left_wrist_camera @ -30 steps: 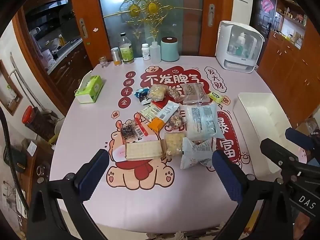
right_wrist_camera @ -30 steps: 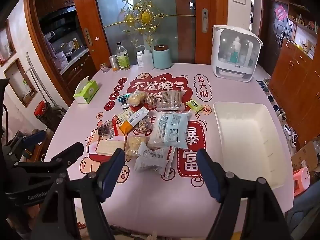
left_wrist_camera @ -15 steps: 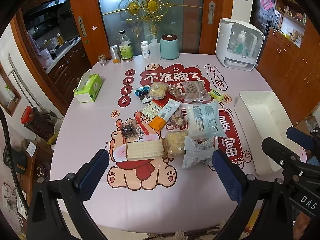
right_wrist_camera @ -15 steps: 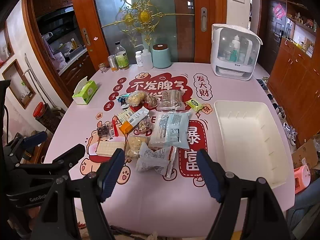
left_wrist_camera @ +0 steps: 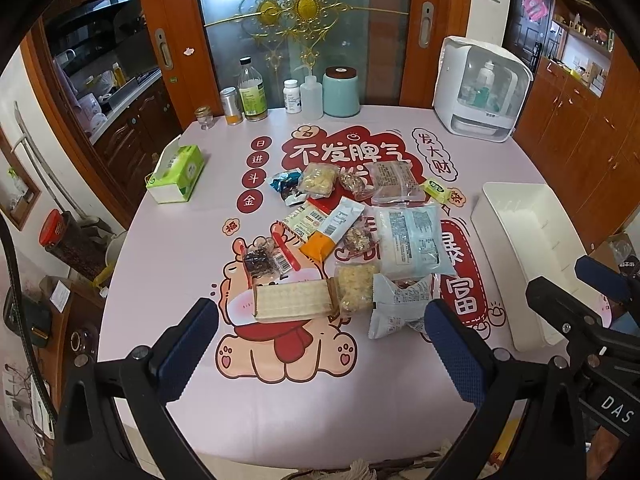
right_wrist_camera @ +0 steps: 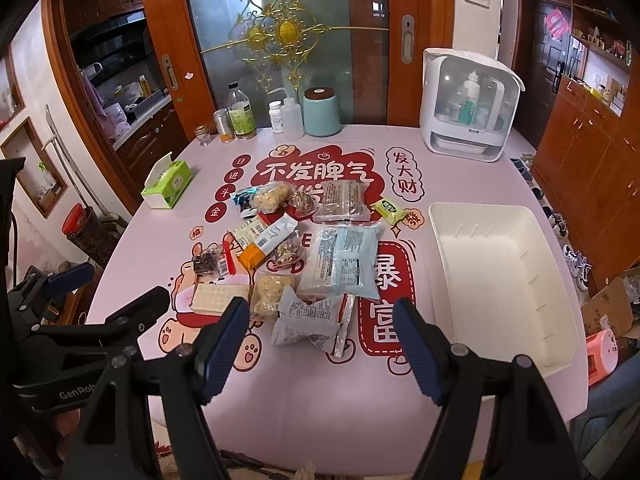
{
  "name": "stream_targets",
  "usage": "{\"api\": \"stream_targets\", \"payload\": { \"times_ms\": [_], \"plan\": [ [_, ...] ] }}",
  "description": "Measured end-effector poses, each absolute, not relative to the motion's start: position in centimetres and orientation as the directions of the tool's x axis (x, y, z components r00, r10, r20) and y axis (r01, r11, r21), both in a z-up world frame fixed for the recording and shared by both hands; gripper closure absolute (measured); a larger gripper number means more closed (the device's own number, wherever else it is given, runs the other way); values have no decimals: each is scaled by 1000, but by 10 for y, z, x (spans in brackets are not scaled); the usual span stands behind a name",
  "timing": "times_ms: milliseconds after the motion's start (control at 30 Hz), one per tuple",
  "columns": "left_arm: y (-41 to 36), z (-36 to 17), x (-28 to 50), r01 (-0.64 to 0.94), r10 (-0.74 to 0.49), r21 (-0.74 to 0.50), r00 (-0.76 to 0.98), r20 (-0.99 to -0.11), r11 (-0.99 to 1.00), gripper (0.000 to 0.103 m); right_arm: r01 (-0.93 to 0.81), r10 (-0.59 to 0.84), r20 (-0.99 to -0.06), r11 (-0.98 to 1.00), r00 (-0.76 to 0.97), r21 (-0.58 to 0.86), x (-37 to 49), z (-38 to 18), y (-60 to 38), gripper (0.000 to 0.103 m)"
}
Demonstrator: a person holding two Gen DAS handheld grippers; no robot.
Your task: Organize snacks
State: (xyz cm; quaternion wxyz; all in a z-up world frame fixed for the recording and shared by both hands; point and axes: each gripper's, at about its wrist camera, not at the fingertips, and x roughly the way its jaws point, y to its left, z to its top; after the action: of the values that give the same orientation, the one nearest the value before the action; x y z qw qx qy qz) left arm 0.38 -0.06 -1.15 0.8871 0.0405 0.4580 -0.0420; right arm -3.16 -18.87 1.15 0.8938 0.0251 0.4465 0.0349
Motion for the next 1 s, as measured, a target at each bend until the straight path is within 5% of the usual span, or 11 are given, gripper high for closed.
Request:
{"api": "stream_targets", "payload": {
  "times_ms": [1000],
  "plan": [
    [4,-13,7,113,-42,27,567,-822,993,1,-36,75,-804,997,590,67,-27,8,-177,28]
  ]
}}
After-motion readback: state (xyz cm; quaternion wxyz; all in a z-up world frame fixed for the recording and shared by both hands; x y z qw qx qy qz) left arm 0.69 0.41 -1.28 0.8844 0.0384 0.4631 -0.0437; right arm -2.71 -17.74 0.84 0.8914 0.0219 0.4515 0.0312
